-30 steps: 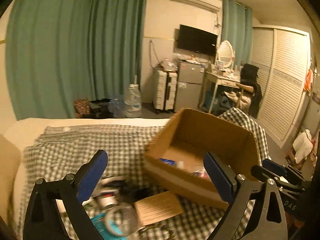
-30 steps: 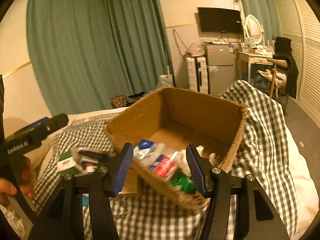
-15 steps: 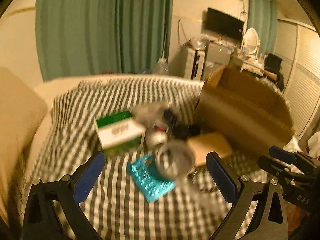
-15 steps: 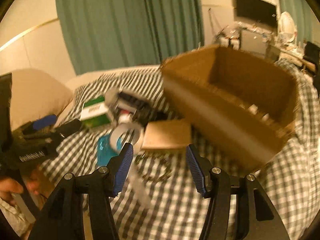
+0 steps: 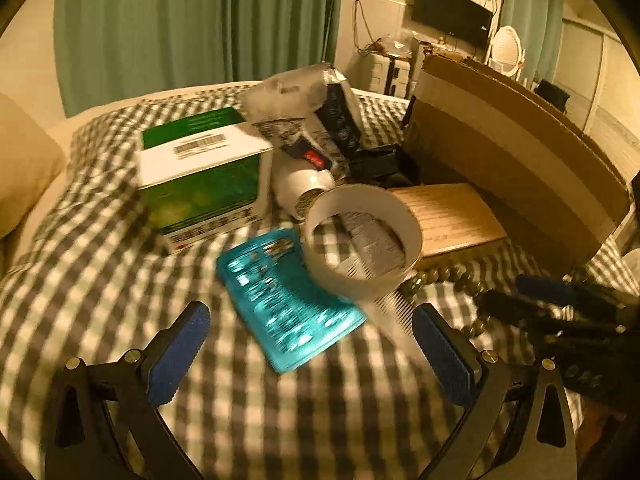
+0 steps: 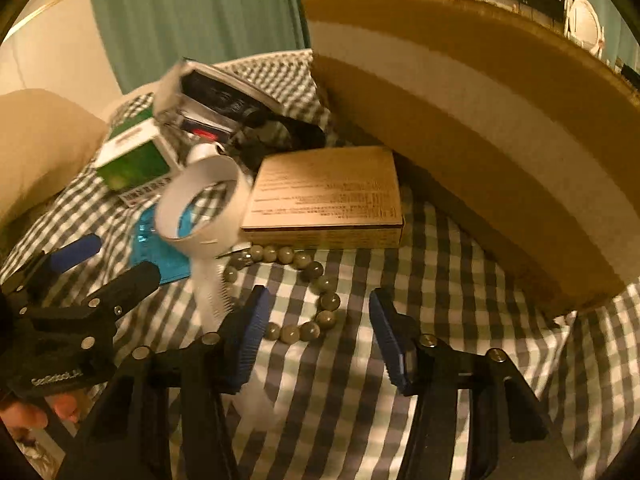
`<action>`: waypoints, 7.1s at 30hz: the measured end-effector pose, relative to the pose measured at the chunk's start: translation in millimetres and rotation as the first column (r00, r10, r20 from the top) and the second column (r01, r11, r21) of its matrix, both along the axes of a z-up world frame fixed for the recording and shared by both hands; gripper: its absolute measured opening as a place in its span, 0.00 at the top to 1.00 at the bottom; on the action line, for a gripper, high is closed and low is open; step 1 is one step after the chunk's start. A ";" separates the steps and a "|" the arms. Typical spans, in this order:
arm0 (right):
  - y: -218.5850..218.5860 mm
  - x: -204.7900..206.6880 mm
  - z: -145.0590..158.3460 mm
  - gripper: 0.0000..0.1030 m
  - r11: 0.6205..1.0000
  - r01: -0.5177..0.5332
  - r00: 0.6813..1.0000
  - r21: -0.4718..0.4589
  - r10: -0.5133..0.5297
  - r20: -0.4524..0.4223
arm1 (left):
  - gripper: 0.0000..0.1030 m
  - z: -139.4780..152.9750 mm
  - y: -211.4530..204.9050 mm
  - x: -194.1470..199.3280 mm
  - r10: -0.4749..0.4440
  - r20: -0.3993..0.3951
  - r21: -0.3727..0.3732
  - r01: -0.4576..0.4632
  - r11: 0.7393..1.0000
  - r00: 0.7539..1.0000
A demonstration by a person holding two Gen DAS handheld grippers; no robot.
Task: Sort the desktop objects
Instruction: 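Move both tools back from the box to the item pile, then grasp the wooden bead bracelet with right tool while left tool grasps white tape roll, then lift the bracelet and tape roll and carry them over the box, then open right tool to drop bracelet into box while left tool releases tape roll, then move both tools back from the box to the item pile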
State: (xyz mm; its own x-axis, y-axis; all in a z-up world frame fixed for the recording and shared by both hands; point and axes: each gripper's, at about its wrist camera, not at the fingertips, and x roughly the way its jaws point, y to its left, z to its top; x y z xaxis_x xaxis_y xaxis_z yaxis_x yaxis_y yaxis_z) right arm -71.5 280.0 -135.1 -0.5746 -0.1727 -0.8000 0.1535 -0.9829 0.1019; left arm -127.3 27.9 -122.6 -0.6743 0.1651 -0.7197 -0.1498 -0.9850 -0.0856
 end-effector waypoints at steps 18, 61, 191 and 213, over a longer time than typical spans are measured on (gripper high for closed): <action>3.0 -9.6 -21.7 0.88 0.999 0.021 0.998 0.036 -0.023 0.066 | 0.02 -20.5 25.3 -43.0 -0.077 0.001 0.050 0.077 0.996 0.997; -0.8 59.6 44.5 0.89 0.991 -0.012 0.995 -0.133 -0.001 -0.101 | 0.19 17.2 -14.7 61.0 0.013 0.005 0.104 -0.013 0.994 1.000; 150.9 12.8 215.1 0.46 0.958 0.200 0.894 -0.206 -0.265 -0.363 | 0.04 197.7 142.3 -21.0 -0.102 -0.204 0.036 0.111 0.993 0.974; 48.3 46.3 122.4 0.05 0.989 0.039 0.949 -0.142 -0.081 -0.305 | 0.04 119.5 -33.9 51.2 0.151 -0.172 0.006 -0.153 0.988 0.973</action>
State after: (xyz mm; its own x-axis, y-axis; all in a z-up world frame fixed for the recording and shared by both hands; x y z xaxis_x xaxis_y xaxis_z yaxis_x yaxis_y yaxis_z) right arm -25.2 328.3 -12.7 -0.8026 -0.2227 -0.5534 0.1395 -0.9721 0.1888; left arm -76.1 -5.9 -3.1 -0.8043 0.0462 -0.5924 -0.0100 -0.9979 -0.0643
